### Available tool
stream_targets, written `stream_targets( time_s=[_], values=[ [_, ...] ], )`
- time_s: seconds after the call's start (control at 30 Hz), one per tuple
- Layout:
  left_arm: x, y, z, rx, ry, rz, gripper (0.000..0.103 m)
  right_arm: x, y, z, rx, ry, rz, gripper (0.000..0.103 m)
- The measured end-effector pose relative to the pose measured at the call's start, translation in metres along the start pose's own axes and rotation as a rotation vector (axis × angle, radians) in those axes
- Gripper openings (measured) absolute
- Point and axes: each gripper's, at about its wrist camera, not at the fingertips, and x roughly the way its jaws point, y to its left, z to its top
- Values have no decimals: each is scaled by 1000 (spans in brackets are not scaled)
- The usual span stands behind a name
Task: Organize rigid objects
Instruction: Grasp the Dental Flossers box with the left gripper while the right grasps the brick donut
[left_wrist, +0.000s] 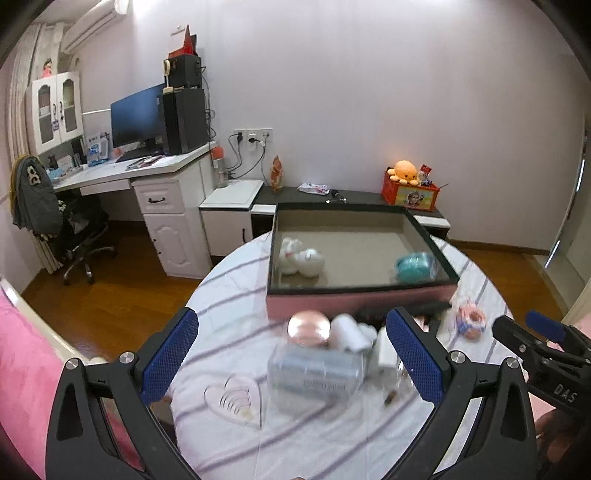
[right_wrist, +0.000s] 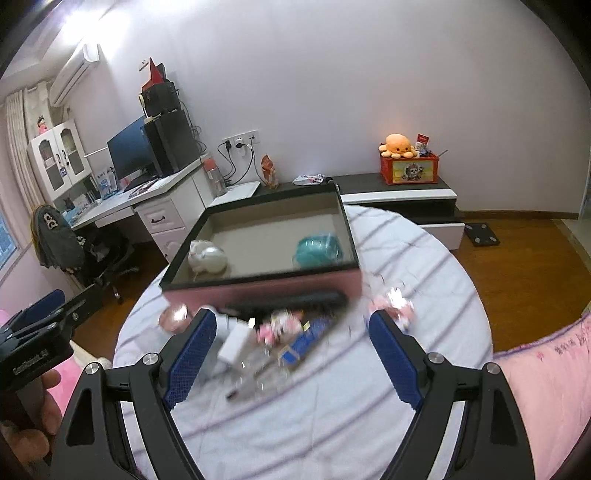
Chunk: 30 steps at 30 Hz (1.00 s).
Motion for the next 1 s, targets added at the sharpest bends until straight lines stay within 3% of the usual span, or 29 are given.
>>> stream_targets(
  time_s=[0.33,1.0],
  values=[
    [-19,7,-44,-51,61,-29,103,-10,-9,-50,-16,71,-43,86],
    [9,5,-68,-40,130,-27,103,-1,-25,-57,9,100,-95,86]
  ],
)
